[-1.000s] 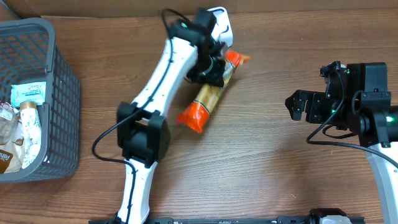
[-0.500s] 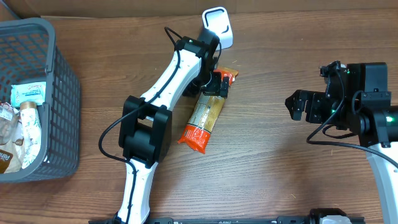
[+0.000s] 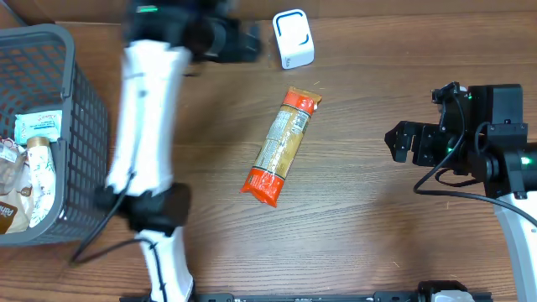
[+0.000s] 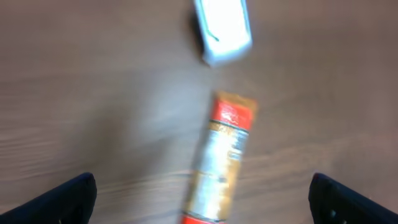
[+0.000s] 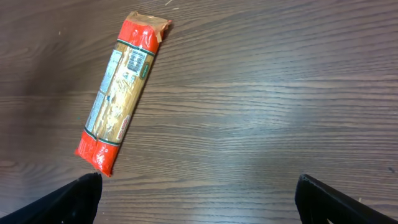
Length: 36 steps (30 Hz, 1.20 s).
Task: Scan the item barcode
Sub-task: 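Carry the spaghetti pack to table centre and release it, then reach the left gripper into the basket and grasp the white bamboo-print tube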
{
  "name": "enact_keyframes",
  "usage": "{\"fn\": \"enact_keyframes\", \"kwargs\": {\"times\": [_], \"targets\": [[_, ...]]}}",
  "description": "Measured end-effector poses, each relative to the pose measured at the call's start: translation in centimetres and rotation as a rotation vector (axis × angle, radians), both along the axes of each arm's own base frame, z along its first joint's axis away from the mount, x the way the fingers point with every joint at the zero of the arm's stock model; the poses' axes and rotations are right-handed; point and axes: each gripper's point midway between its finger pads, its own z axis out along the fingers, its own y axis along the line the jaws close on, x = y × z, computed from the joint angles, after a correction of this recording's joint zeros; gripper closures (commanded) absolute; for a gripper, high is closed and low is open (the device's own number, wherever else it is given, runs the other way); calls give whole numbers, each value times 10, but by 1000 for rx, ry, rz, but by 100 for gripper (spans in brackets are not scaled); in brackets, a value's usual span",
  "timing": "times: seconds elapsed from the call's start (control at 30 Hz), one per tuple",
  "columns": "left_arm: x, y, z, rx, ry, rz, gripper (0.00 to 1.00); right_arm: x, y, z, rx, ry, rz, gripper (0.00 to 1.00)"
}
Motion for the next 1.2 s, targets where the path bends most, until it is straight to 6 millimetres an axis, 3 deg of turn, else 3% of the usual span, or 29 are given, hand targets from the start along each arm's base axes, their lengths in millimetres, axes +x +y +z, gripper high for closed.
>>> {"fn": "enact_keyframes", "kwargs": {"times": [0.1, 0.23, 0.37, 0.5, 0.6, 0.73, 1.2], "targets": [[-30, 77, 40, 31, -62, 156, 0, 0, 0, 0, 0, 0, -1, 0], [-66, 168, 60, 84, -84, 389, 0, 0, 0, 0, 0, -1, -1, 0], [-94, 253, 55, 106, -54, 633, 0, 0, 0, 0, 0, -1, 0, 0], [-129, 315, 35, 103, 30, 835, 0, 0, 0, 0, 0, -2, 0, 0], [-150, 348, 19, 103, 84, 953, 1, 2, 0, 2, 1, -12, -1, 0], [-160, 378, -5, 93, 129, 1040, 0, 8, 0, 5, 1, -39, 0, 0], [-145, 422, -147, 149, 263, 1020, 1, 18, 1, 2, 1, -46, 0, 0]]}}
